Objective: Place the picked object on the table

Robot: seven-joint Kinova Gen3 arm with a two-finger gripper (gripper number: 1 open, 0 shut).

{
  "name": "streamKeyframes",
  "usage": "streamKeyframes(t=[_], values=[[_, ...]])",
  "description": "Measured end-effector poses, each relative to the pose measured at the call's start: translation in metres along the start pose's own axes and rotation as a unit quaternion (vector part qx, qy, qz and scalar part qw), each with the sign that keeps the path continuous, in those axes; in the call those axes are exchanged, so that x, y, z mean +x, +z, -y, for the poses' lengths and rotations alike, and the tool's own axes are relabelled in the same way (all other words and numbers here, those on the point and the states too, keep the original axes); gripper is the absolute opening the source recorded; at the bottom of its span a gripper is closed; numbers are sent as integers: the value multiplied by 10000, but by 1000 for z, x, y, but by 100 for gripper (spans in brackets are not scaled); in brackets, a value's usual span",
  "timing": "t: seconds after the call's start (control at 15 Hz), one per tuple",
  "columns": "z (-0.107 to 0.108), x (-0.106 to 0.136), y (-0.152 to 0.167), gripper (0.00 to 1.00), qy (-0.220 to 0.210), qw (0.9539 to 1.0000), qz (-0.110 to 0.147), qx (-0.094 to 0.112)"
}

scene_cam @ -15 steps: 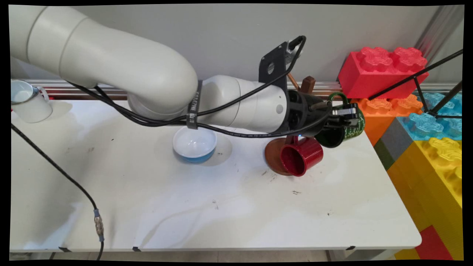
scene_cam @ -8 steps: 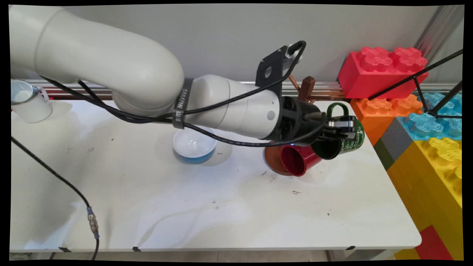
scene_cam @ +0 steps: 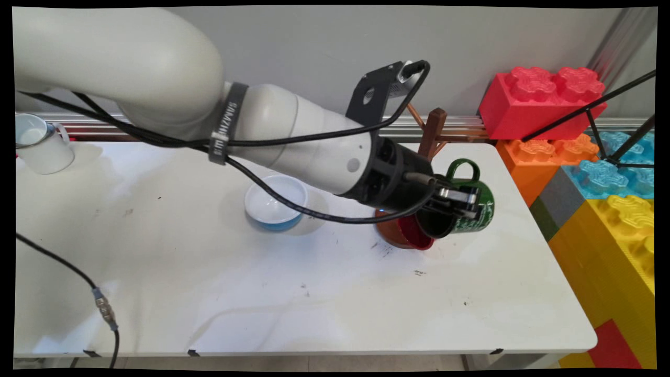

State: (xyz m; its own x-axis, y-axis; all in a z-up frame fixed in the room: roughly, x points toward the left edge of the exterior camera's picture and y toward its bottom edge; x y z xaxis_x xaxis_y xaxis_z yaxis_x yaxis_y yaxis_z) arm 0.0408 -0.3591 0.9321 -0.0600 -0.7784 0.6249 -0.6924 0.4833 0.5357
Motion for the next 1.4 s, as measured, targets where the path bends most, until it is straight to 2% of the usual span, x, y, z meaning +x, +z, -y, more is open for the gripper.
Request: streamKeyframes(t=[0.2,0.4,0.67,0.87,1.4], values=[[0,1,-12,0,290,9992,252,129],[5,2,-28,0,712,9949,615,363],[15,4,-42,0,1204,9851,1038,661],[26,6,-45,0,1580,9749,1323,849],[50,16,-33,0,2197,9505,1779,1292]])
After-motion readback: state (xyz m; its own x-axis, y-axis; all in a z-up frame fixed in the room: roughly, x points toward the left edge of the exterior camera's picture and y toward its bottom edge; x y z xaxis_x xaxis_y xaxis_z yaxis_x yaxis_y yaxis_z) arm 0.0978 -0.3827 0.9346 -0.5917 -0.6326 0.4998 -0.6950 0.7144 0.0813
